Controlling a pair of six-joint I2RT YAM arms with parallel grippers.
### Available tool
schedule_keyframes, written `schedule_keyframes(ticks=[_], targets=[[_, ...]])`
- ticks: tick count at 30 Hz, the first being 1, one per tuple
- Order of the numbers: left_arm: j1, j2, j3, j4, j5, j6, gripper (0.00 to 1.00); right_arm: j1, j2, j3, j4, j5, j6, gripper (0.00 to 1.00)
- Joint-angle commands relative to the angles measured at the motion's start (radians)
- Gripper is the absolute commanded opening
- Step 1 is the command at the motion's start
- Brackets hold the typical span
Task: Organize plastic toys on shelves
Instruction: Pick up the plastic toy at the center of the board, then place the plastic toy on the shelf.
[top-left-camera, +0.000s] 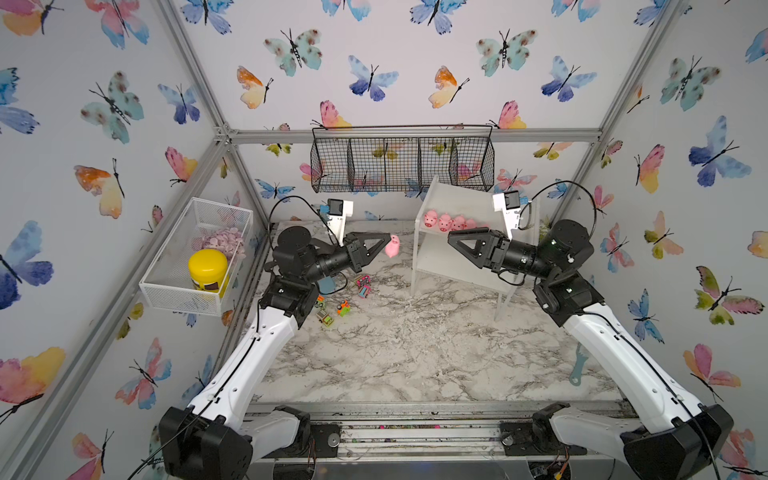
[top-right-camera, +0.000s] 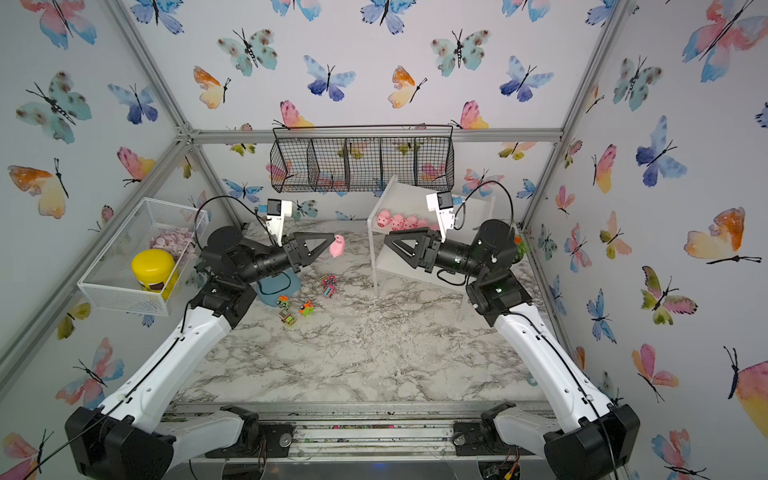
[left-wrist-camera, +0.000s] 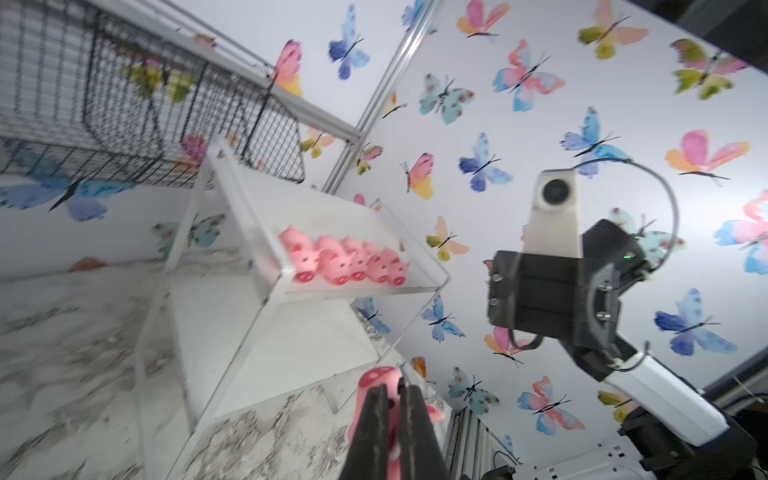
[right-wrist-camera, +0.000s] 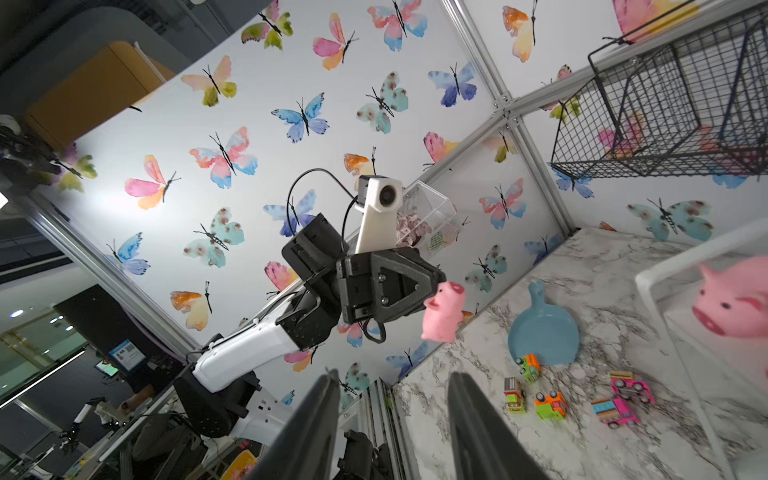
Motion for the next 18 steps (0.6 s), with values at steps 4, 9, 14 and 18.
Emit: schedule_keyframes(ticks=[4, 9, 14, 18], targets=[[-0.105, -0.024, 0.005, 0.313, -0.045, -0.17, 0.0, 0.007, -0.016, -0.046, 0.288, -0.033, 0.186, 0.51], [-0.152, -0.001, 0.0, 0.436, -0.109, -0.267, 0.0, 0.014, -0.014, -0.071, 0.377, -0.047, 0.242, 0.54], [-0.193, -0.008, -0.007, 0.425, -0.284, -0.32, 0.0, 0.08, -0.015, -0.056, 0.33, -0.015, 0.158, 0.55], [-0.247, -0.004, 0.006, 0.409, -0.392, -0.32, 0.0, 0.191, -0.008, 0.007, 0.149, 0.095, -0.063, 0.55]])
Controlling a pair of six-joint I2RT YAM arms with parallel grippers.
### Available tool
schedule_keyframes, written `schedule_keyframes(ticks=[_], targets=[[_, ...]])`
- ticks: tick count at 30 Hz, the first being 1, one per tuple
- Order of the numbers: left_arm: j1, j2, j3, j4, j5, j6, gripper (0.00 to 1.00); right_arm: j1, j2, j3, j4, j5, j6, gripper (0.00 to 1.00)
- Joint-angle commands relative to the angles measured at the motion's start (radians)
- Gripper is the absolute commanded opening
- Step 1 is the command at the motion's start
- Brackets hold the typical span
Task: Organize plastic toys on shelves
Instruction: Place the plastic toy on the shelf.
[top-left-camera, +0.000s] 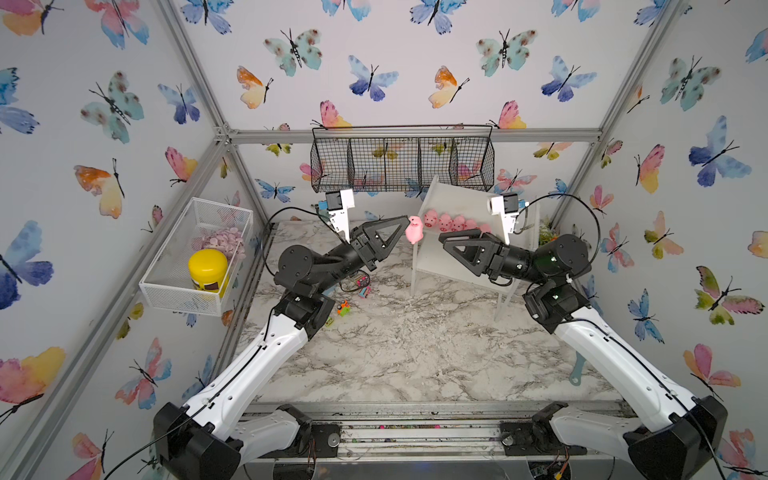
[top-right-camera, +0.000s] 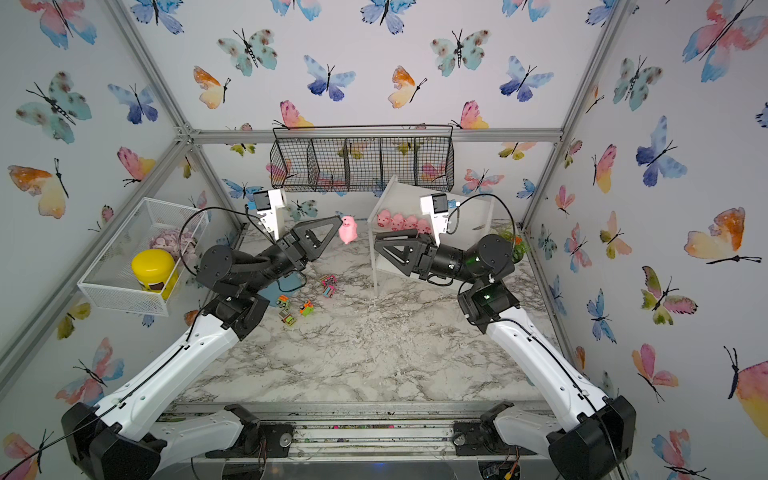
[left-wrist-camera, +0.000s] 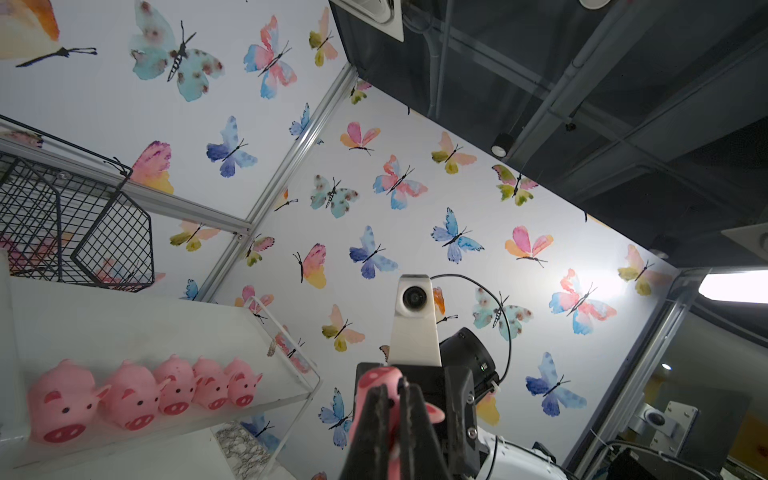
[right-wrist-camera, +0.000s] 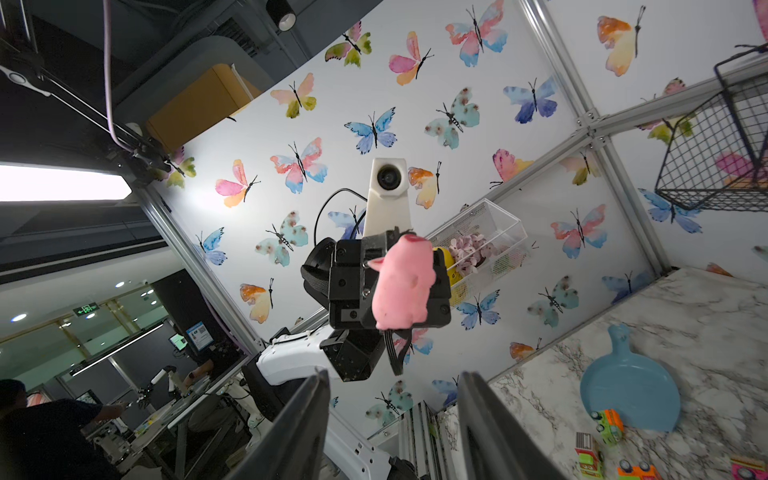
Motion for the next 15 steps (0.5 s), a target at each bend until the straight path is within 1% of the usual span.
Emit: schedule_keyframes(ticks=[1, 3, 6, 10, 15], targets=[[-0.038, 0.001, 0.013, 0.034, -0.138, -0.022, 0.0, 0.061, -0.006, 0.063, -0.11, 0.097, -0.179, 0.55], [-0.049, -0.002, 0.017, 0.016, -0.157, -0.013, 0.0, 0.07, -0.003, 0.077, -0.14, 0.138, -0.211, 0.54], [-0.063, -0.005, 0.02, -0.003, -0.174, -0.006, 0.0, 0.076, 0.002, 0.078, -0.11, 0.172, -0.21, 0.54], [-0.088, -0.001, 0.022, -0.022, -0.192, 0.01, 0.0, 0.103, 0.044, 0.111, -0.082, 0.168, -0.201, 0.53], [-0.095, 0.007, 0.032, -0.04, -0.198, 0.022, 0.0, 0.127, 0.07, 0.131, -0.068, 0.193, -0.198, 0.51]])
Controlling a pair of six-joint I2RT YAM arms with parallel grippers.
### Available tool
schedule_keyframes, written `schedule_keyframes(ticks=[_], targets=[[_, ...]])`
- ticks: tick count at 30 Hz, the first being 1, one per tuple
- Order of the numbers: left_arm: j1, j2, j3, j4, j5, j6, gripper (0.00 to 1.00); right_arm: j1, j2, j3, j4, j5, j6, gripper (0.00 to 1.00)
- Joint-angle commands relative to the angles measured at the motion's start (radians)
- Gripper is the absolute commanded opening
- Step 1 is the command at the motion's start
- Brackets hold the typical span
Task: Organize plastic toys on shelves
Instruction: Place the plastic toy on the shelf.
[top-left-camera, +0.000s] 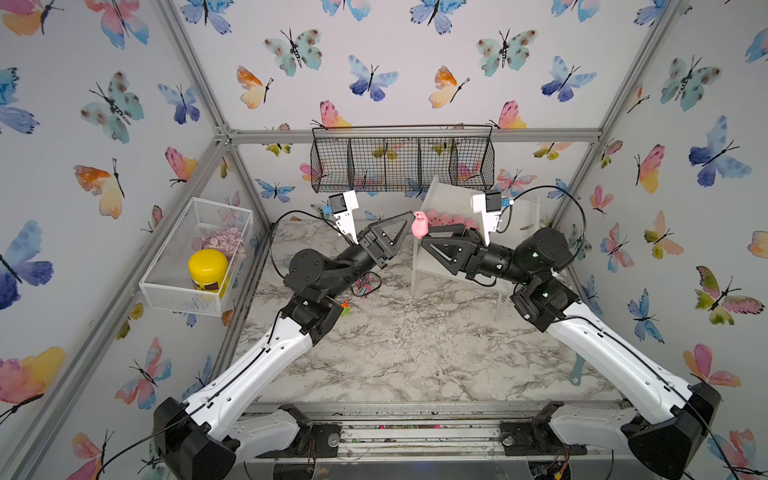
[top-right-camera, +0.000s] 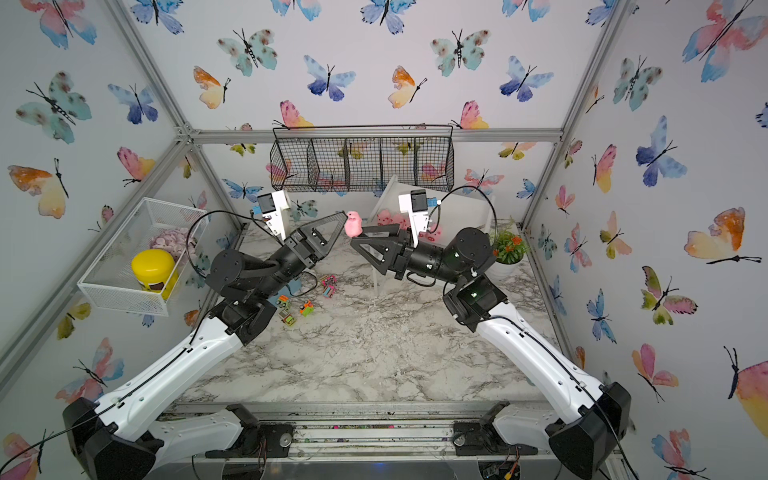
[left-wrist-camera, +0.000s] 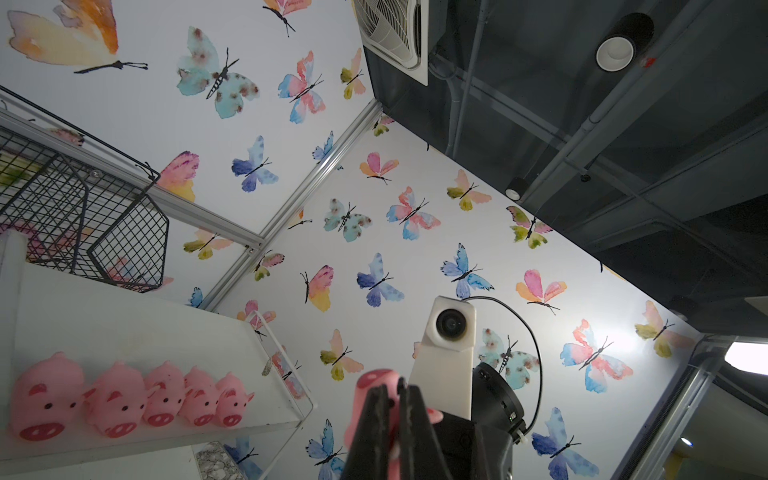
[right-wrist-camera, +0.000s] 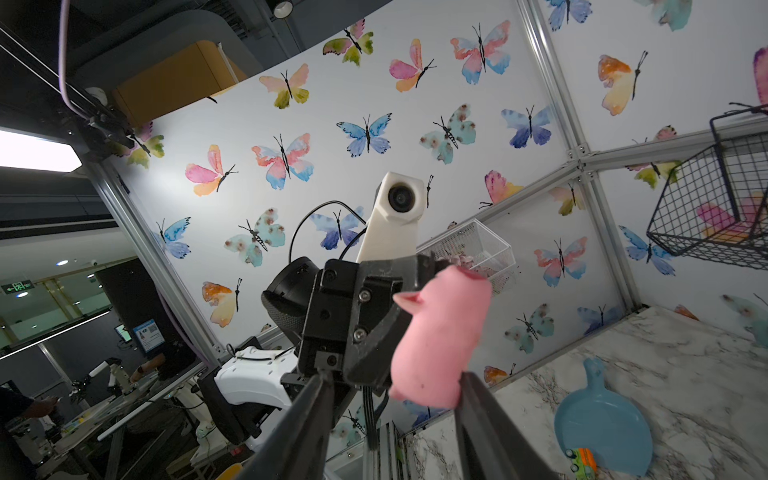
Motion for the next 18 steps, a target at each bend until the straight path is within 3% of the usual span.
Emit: schedule_keyframes(ticks=[1, 13, 18], targets=[[-0.012, 0.005, 0.029, -0.014, -0.02, 0.026, 0.0, 0.015, 0.006, 0.028, 0.033, 0.032, -0.012, 0.5], [-0.018, 0.002, 0.042, -0.074, -0.024, 0.085, 0.0, 0.015, 0.019, 0.004, 0.064, 0.136, 0.055, 0.41], [-0.025, 0.0, 0.042, -0.091, -0.023, 0.107, 0.0, 0.014, 0.023, 0.002, 0.063, 0.148, 0.067, 0.27]])
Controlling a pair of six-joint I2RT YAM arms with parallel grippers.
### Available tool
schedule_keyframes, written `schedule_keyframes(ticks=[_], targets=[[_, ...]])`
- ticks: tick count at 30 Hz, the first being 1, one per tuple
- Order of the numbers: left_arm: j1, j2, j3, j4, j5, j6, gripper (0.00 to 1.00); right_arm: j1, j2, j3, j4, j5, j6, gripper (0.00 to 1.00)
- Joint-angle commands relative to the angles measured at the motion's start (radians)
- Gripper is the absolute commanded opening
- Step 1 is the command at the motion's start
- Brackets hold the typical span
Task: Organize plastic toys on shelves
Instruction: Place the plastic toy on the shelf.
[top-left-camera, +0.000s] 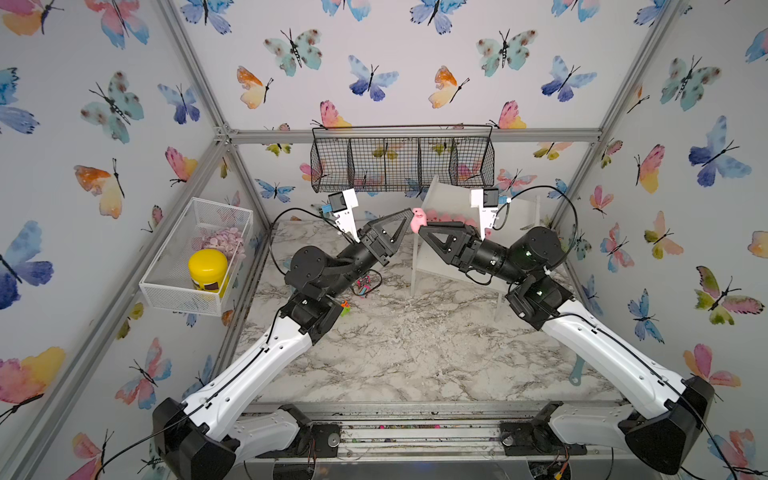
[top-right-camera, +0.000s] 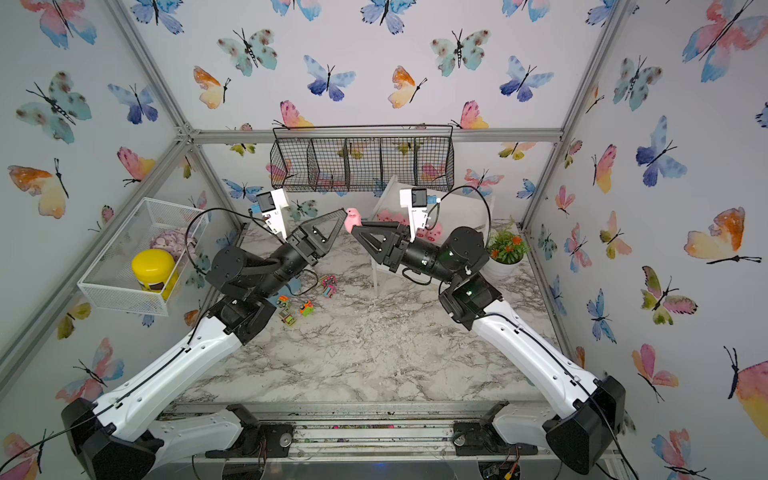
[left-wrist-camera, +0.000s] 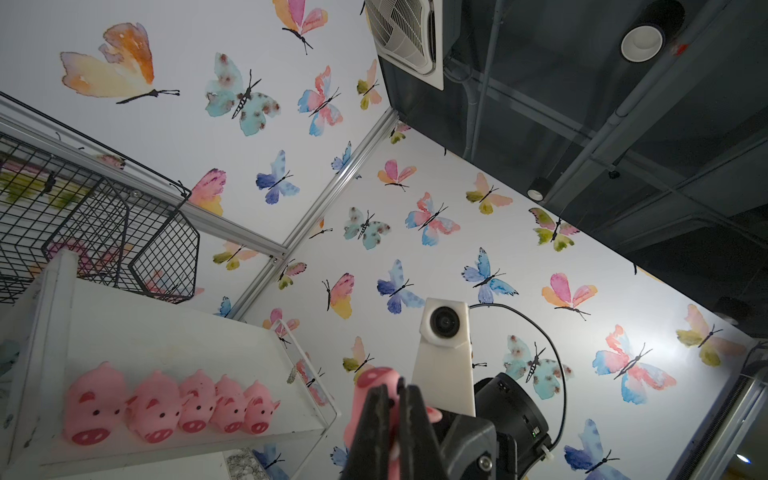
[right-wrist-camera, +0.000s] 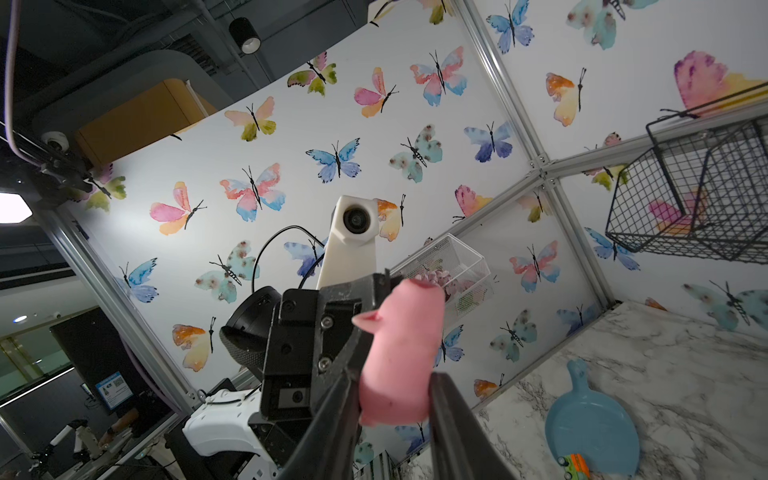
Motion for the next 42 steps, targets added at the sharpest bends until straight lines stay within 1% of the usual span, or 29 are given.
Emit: schedule_keyframes(ticks=[1, 4, 7, 10, 11, 12, 14, 15, 17, 18, 20, 22, 23, 25, 27, 30, 33, 34, 36, 39, 42], targets=[[-0.02, -0.001, 0.023, -0.031, 0.021, 0.035, 0.0, 0.006, 0.005, 0.003, 0.05, 0.033, 0.015, 0.24], [-0.022, 0.0, 0.025, -0.033, 0.03, 0.044, 0.0, 0.006, 0.006, 0.001, 0.033, 0.036, 0.02, 0.13], [-0.021, -0.005, 0.026, -0.035, 0.039, 0.07, 0.0, 0.006, 0.002, -0.003, 0.014, 0.039, 0.02, 0.08], [-0.019, -0.038, 0.014, -0.044, 0.007, 0.155, 0.21, 0.006, -0.006, 0.013, -0.06, 0.018, -0.008, 0.06], [-0.008, -0.062, 0.015, -0.075, -0.003, 0.209, 0.31, 0.004, -0.008, 0.03, -0.115, 0.007, -0.037, 0.06], [0.0, -0.085, 0.019, -0.116, -0.012, 0.282, 0.4, -0.001, -0.009, 0.053, -0.179, -0.01, -0.072, 0.05], [0.015, -0.141, 0.042, -0.261, -0.06, 0.489, 0.56, -0.027, 0.006, 0.13, -0.365, -0.085, -0.165, 0.05], [0.016, -0.168, 0.049, -0.338, -0.081, 0.611, 0.64, -0.04, 0.016, 0.167, -0.454, -0.124, -0.21, 0.05], [0.017, -0.227, 0.04, -0.468, -0.101, 0.895, 0.79, -0.067, 0.041, 0.246, -0.67, -0.21, -0.315, 0.05], [0.017, -0.256, 0.026, -0.52, -0.092, 1.018, 0.84, -0.071, 0.054, 0.273, -0.764, -0.232, -0.367, 0.06], [0.017, -0.319, -0.027, -0.636, -0.049, 1.303, 0.98, -0.072, 0.08, 0.327, -0.942, -0.27, -0.466, 0.06], [0.017, -0.369, -0.075, -0.738, -0.02, 1.512, 0.99, -0.072, 0.097, 0.341, -1.062, -0.287, -0.522, 0.06], [0.017, -0.383, -0.091, -0.785, -0.021, 1.581, 0.99, -0.072, 0.105, 0.343, -1.118, -0.287, -0.555, 0.06], [0.017, -0.393, -0.103, -0.875, -0.022, 1.667, 0.98, -0.072, 0.117, 0.346, -1.207, -0.276, -0.612, 0.06], [0.017, -0.393, -0.111, -0.935, -0.005, 1.706, 0.98, -0.072, 0.123, 0.334, -1.259, -0.285, -0.659, 0.06], [0.017, -0.401, -0.145, -0.993, 0.094, 1.814, 0.99, -0.072, 0.123, 0.302, -1.301, -0.322, -0.715, 0.06], [0.015, -0.388, -0.172, -1.013, 0.172, 1.874, 1.0, -0.069, 0.118, 0.246, -1.289, -0.397, -0.733, 0.07], [0.015, -0.379, -0.172, -1.021, 0.225, 1.89, 0.99, -0.068, 0.117, 0.233, -1.286, -0.414, -0.736, 0.07], [0.015, -0.359, -0.173, -1.022, 0.253, 1.905, 0.97, -0.063, 0.117, 0.211, -1.283, -0.438, -0.741, 0.07], [0.015, -0.337, -0.184, -0.975, 0.283, 1.9, 0.94, -0.057, 0.117, 0.188, -1.284, -0.466, -0.743, 0.08], [0.015, -0.304, -0.179, -0.948, 0.337, 1.885, 0.89, -0.05, 0.121, 0.177, -1.281, -0.49, -0.738, 0.08]])
